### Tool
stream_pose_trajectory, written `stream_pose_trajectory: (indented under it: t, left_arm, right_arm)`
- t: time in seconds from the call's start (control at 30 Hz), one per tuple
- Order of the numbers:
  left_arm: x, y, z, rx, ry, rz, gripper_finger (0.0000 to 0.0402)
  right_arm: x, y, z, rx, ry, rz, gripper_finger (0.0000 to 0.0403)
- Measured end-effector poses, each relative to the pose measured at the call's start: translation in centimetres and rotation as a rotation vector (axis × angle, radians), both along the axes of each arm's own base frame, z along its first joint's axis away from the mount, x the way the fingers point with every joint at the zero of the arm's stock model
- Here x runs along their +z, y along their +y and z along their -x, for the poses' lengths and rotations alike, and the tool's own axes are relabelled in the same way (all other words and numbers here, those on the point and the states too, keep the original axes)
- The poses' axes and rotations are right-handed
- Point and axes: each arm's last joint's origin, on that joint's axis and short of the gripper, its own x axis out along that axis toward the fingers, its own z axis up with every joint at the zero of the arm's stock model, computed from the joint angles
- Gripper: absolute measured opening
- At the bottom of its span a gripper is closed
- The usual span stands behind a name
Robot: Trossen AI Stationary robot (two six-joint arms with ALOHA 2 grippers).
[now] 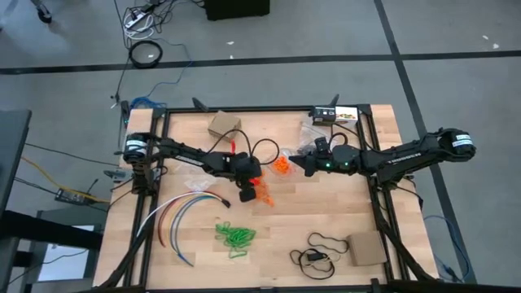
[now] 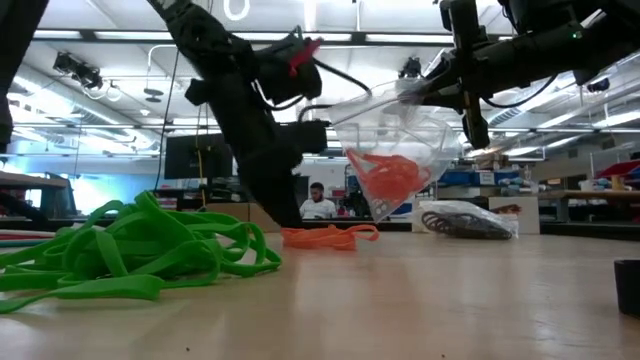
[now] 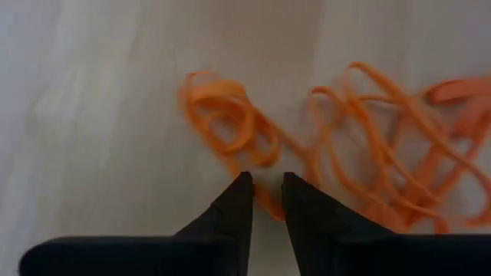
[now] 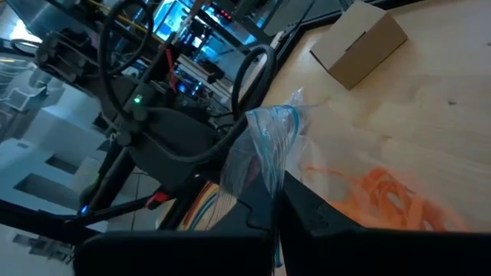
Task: Sort rubber bands
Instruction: Put the orange rubber band into the transparent zip bag
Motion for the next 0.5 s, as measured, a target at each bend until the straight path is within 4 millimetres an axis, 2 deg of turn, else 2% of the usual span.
stream_pose_trajectory:
  t: [0.07,0.17,0.3,0.5]
  left_arm:
    - [-0.2,0.1,0.1,0.025,0.021,-0.026,0.0073]
    - [-0.2,0.2,0.2,0.014,0.042,-0.062,0.0019]
    - [1.0,0.2,0.7,-0.014,0.084,-0.091,0.0004]
    - [6.3,0.2,0.7,-0.033,0.015,-0.133,0.0002]
  right_arm:
    - [0.0,0.1,0.0,0.001,0.0,0.001,0.0004]
    - [0.0,0.1,0.0,0.002,0.002,0.001,0.0004]
    - [0.0,0.1,0.0,0.002,0.003,0.001,0.0004]
    - [0.0,0.1,0.0,0.002,0.006,0.003,0.0004]
